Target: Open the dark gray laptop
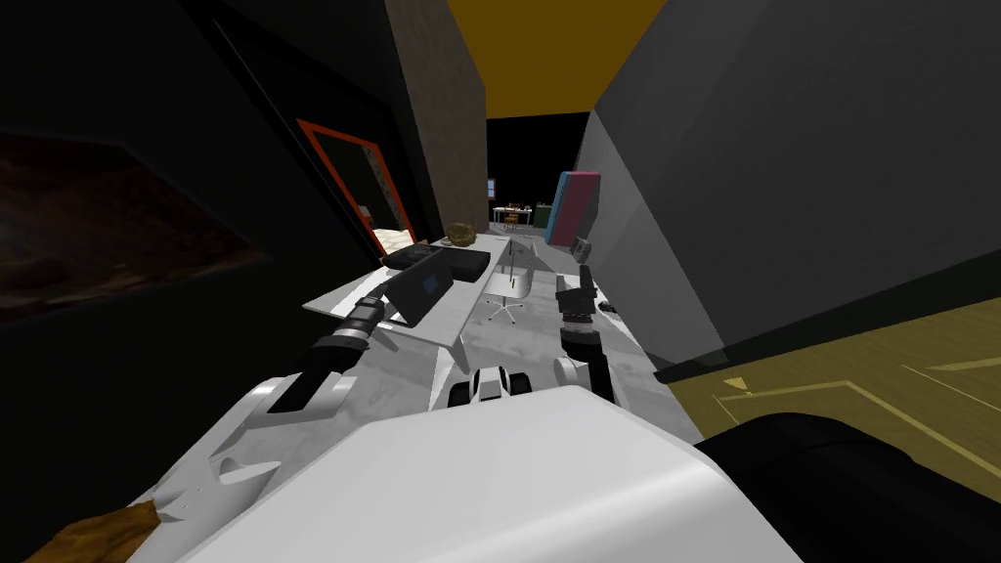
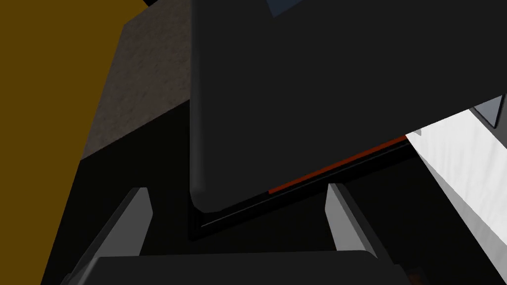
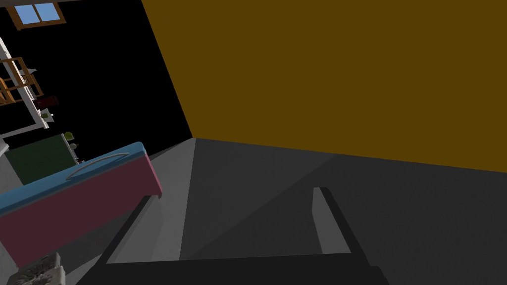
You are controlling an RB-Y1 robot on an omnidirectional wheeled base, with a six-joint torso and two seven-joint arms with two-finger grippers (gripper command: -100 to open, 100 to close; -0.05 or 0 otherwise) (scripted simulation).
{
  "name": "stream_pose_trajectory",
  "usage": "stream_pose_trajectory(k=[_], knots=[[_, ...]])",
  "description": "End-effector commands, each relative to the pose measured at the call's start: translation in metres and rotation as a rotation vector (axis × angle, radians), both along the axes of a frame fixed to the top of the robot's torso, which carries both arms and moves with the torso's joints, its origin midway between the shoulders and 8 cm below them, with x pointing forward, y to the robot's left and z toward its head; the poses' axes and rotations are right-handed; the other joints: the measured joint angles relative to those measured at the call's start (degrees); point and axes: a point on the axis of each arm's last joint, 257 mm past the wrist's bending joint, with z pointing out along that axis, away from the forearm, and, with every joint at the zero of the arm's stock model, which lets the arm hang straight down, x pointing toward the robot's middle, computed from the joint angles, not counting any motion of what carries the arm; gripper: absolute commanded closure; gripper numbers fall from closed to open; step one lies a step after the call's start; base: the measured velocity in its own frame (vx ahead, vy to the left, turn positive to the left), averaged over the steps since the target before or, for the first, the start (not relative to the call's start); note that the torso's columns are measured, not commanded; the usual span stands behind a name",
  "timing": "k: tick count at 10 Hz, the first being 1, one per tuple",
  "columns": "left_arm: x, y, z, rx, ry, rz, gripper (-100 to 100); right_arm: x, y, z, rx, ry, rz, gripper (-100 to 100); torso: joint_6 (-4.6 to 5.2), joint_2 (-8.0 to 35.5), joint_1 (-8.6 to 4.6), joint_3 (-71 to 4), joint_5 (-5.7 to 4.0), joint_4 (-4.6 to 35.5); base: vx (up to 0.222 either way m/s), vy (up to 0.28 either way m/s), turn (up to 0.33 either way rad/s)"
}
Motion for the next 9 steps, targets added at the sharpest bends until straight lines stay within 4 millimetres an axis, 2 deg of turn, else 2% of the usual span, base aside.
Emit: stream_pose_trajectory(k=[1,2,3,4,9], knots=[[0.001,0.004,-0.002,0.016,0.015,0.009,-100,0.000,0.000,0.000,0.000,0.000,0.000,0,0.01,0.0,-0.03,0.0,-0.01,0.0,0.015,0.005,-0.028],[0.000,0.005,0.004,0.017,0.018,0.014,-100,0.000,0.000,0.000,0.000,0.000,0.000,0,-0.02,0.1,-0.03,0.0,-0.01,0.0,0.091,0.016,-0.018],[0.001,0.004,0.001,0.018,0.017,0.012,-100,0.000,0.000,0.000,0.000,0.000,0.000,0,0.01,-0.2,0.01,-0.1,0.00,0.0,0.058,0.011,-0.008],[0.001,0.005,0.001,0.017,0.018,0.013,100,0.000,0.000,0.000,0.000,0.000,0.000,0,0.00,0.0,0.00,0.0,0.00,0.0,0.008,0.002,0.004],[-0.013,-0.009,-0.004,-0.206,0.089,0.011,100,0.000,0.000,0.000,0.000,0.000,0.000,0,-0.10,-0.3,0.44,-0.1,0.29,-0.2,0.056,0.121,-0.004]])
